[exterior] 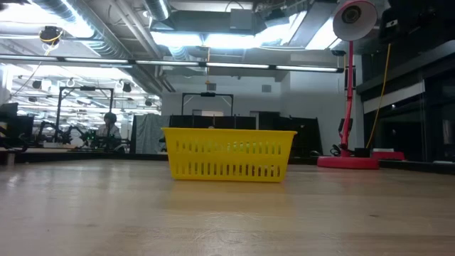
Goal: Pick & Place School Supplies
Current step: Put the orange eraser into the black bin
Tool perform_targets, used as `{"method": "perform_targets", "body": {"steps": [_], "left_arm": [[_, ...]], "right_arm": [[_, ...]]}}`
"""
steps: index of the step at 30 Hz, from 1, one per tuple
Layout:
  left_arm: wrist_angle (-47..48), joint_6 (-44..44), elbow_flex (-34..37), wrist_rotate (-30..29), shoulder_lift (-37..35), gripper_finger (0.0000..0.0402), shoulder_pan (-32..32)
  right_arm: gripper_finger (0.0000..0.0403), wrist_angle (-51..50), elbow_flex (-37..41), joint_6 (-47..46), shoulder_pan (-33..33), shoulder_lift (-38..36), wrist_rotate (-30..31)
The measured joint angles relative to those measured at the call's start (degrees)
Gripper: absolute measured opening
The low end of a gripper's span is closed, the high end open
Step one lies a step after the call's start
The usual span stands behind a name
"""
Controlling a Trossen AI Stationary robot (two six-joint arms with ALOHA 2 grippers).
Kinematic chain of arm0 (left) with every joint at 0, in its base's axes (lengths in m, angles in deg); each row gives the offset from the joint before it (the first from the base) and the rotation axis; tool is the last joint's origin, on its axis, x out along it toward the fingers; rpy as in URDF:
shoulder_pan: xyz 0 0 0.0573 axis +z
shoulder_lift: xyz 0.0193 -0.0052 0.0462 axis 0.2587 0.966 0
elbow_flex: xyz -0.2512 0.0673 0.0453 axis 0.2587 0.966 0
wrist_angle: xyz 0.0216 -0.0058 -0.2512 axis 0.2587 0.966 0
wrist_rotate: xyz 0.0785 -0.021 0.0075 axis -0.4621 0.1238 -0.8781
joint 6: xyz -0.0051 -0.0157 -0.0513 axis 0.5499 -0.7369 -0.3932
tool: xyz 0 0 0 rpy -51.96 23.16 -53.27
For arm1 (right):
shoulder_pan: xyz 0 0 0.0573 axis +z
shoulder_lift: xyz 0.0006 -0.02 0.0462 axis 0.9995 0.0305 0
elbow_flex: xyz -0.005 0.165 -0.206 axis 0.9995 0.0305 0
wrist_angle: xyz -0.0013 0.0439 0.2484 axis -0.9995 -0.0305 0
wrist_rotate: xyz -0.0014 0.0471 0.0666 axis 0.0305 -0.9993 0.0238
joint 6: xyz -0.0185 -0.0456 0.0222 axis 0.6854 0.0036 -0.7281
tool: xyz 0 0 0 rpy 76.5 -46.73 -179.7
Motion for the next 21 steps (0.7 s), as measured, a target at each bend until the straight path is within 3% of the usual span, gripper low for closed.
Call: {"method": "perform_targets", "body": {"steps": [4, 8, 14, 18, 21], "left_arm": [[7.1, 6.4, -4.6, -13.2, -2.6, 0.0057, 2.0], [7.5, 19.8, -6.7, -27.2, -4.5, 0.0057, 7.7], [1.9, 48.4, -6.8, -37.1, -4.5, 0.0057, 22.4], [-7.5, 70.4, -6.7, -38.4, -5.4, 0.0057, 34.7], [-17.8, 85.3, -5.5, -32.1, -5.3, 0.0057, 43.7]], "right_arm": [[0.015, 0.0, 0.0, -0.1, 0.0, 0.0, 1.1], [0.015, 0.0, 0.0, 1.1, 0.0, 0.0, 1.5], [0.015, 0.0, 0.0, 2.8, 0.0, 0.0, 1.5], [0.015, -0.5, 0.0, 2.2, 0.0, 0.0, 2.1], [0.015, -1.3, 0.0, 1.5, 0.0, 0.0, 2.1]]}}
